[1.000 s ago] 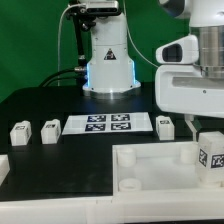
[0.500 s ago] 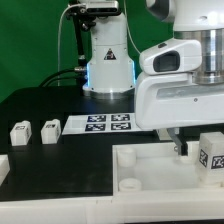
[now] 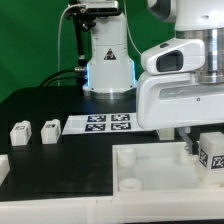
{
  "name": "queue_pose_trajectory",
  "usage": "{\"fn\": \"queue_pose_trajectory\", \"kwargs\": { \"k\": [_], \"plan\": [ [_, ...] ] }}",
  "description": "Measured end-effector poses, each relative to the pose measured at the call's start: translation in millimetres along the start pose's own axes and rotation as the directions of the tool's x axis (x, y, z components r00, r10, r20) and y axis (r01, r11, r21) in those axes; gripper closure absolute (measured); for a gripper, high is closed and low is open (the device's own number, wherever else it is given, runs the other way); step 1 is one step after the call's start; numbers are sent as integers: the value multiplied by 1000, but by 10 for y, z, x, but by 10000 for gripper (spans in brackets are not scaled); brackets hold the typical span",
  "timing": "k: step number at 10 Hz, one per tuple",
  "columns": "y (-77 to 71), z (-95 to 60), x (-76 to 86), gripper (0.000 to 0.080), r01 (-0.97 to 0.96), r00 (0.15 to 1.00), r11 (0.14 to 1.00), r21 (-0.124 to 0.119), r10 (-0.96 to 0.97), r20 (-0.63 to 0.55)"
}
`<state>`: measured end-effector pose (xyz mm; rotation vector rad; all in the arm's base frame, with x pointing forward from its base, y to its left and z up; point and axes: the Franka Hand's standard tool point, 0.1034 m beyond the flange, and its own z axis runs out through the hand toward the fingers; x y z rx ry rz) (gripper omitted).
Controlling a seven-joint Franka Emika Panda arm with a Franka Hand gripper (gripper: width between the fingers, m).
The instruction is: Assemble one leg
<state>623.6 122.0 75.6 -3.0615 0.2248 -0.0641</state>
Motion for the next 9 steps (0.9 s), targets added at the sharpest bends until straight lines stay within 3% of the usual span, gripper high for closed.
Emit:
{"fn": "queue_pose_trajectory", "kwargs": {
  "k": [3, 4, 6, 8, 9],
  "plan": [
    [10, -2, 6, 502, -308, 952, 952, 0, 308, -2],
    [14, 2, 4, 502, -503, 864, 864, 10, 503, 6],
    [5, 18, -4, 502, -797, 604, 604, 24, 796, 36],
    [4, 20, 5, 502, -935, 355, 354, 29, 930, 96],
    [6, 17, 10, 502, -956, 292, 291, 25, 951, 103]
  ]
}}
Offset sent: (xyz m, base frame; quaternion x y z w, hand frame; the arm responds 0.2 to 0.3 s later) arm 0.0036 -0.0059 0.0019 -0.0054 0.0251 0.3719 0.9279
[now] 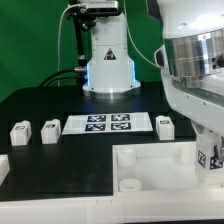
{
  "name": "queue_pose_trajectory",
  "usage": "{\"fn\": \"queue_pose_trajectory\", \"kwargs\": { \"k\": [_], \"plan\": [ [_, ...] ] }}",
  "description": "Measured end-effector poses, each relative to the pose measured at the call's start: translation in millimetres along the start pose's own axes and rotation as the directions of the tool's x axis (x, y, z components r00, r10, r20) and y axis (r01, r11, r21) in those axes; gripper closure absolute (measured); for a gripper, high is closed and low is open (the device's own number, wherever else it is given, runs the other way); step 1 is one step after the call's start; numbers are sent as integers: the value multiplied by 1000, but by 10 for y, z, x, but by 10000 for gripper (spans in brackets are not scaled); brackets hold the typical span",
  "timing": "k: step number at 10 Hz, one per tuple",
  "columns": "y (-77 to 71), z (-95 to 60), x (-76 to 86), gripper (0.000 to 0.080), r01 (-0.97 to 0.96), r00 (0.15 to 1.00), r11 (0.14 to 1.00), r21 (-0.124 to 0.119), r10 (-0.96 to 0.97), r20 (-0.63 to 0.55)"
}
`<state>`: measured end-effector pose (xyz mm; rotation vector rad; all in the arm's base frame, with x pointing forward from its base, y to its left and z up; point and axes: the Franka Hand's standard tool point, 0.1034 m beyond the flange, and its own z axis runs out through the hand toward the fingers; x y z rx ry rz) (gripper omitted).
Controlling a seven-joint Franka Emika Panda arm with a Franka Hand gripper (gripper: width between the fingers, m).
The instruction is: Assemble one leg
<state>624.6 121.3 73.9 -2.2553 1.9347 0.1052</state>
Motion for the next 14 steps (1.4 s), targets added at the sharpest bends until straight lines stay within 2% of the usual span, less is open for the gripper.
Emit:
{"fn": "queue_pose_trajectory", "kwargs": {
  "k": [2, 3, 4, 5, 6, 9, 10, 11, 12, 13, 14],
  "plan": [
    [2, 3, -8, 502, 13, 1000, 1000, -1, -13, 0],
    [7, 7, -11, 314, 74, 997, 997, -2, -74, -1],
    [49, 39, -45, 205, 153, 988, 988, -13, -153, -3],
    [56, 40, -36, 205, 307, 952, 952, -21, -307, -5],
    [57, 33, -12, 161, 481, 876, 876, -36, -482, -11],
    [60, 33, 0, 153, 727, 686, 685, -50, -728, -8],
    [50, 26, 6, 151, 817, 575, 574, -60, -818, -7],
    [18, 2, 15, 151, 904, 420, 419, -85, -907, -12],
    [-8, -16, 49, 151, 962, 255, 254, -95, -967, -8],
    [-24, -26, 92, 151, 981, 170, 170, -95, -985, -8],
    [-20, -21, 80, 273, 980, 177, 177, -95, -984, -8]
  ]
}}
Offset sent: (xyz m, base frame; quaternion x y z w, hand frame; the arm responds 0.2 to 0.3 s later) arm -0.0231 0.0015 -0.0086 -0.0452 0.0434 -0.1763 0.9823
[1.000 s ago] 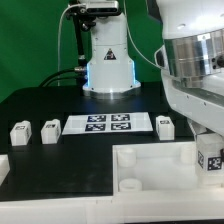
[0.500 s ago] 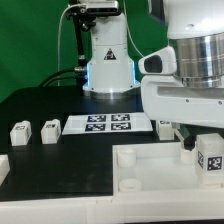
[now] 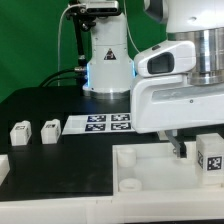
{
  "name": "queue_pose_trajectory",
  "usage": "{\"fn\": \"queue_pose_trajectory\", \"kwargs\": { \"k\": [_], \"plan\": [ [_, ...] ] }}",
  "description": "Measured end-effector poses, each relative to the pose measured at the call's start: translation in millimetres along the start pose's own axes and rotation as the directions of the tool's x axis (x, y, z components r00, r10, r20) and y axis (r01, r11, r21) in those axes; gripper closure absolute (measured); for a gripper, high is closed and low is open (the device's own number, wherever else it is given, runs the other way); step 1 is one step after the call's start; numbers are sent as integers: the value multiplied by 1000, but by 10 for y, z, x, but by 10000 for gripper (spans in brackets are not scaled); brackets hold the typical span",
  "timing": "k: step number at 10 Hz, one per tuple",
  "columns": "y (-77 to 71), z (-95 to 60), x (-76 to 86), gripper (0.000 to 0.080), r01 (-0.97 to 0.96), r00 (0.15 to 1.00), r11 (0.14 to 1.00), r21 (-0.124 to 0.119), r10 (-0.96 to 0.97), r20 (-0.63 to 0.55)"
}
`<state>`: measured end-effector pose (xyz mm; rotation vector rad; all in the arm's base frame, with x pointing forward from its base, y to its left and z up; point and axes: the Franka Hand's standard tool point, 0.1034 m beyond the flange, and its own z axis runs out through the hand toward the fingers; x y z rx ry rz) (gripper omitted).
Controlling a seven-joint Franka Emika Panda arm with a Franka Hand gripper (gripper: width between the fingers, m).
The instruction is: Assemble one leg
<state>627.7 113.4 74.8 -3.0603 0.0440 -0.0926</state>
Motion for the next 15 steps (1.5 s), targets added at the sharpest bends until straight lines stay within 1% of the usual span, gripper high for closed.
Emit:
{"fn": "queue_pose_trajectory", "kwargs": {
  "k": [1, 2, 3, 5, 6, 7, 8, 9, 10, 11, 12, 13, 14, 15],
  "plan": [
    [-6, 0, -1, 413, -17, 1000, 1000, 1, 17, 0],
    [-5, 0, -1, 413, -30, 1000, 1000, 1, 30, 0],
    [1, 2, -1, 511, -141, 990, 990, 2, 141, 1],
    [11, 4, 0, 509, -308, 951, 951, 2, 308, 2],
    [26, 6, 0, 509, -505, 863, 863, 6, 505, 10],
    [35, 7, -2, 509, -686, 728, 728, 3, 686, 16],
    [43, 10, -8, 509, -812, 583, 584, 2, 812, 24],
    [51, 11, -16, 509, -907, 420, 420, 2, 906, 47],
    [66, 14, -23, 509, -963, 271, 271, 6, 960, 76],
    [72, 14, -23, 508, -979, 202, 203, 4, 976, 85],
    [69, 15, -26, 508, -996, 85, 86, -4, 992, 92],
    [67, 18, -27, 435, -997, 76, 76, -5, 993, 92],
    [68, 21, -29, 435, -994, 104, 105, -3, 990, 92],
    [57, 22, -31, 250, -989, 148, 149, 0, 985, 92]
  ]
}}
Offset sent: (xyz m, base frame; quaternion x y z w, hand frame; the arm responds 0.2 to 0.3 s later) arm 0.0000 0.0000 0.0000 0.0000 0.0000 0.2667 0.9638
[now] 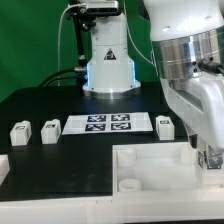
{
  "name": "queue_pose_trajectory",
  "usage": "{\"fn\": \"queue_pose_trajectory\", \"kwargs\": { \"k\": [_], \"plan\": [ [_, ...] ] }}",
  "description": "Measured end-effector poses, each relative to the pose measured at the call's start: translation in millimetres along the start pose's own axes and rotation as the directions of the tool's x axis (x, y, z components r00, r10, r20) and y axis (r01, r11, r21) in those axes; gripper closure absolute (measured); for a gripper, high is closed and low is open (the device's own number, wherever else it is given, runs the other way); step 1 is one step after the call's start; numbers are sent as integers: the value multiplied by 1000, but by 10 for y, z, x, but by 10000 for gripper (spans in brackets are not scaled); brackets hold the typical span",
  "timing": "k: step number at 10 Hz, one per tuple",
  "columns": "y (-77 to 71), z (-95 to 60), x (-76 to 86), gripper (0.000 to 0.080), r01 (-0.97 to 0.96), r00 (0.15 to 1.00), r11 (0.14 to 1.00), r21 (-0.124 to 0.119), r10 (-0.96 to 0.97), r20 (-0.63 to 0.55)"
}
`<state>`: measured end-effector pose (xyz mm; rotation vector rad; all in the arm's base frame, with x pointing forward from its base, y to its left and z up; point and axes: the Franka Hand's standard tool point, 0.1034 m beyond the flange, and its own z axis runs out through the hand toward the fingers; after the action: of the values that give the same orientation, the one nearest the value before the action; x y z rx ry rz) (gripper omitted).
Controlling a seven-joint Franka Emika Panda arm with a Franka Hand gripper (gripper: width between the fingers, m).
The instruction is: Assemble one leg
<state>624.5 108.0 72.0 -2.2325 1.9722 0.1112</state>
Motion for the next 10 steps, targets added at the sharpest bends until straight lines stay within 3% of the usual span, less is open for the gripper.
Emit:
{"fn": "queue_pose_trajectory", "kwargs": {
  "k": [1, 2, 3, 6, 7, 8, 9, 10],
  "plan": [
    [14, 20, -75, 250, 99, 995, 995, -9, -99, -25],
    [-4, 26, -106, 171, 346, 938, 938, -6, -346, -35],
    [-11, 28, -85, 156, 489, 872, 872, -4, -488, -42],
    [-9, 28, -74, 150, 698, 715, 716, -17, -698, -40],
    [-5, 27, -72, 150, 819, 571, 573, -43, -820, -41],
    [-5, 27, -93, 150, 925, 367, 369, -86, -929, -37],
    [4, 40, -119, 150, 963, 244, 245, -110, -969, -25],
    [1, 40, -109, 150, 958, 265, 266, -106, -964, -28]
  ]
}}
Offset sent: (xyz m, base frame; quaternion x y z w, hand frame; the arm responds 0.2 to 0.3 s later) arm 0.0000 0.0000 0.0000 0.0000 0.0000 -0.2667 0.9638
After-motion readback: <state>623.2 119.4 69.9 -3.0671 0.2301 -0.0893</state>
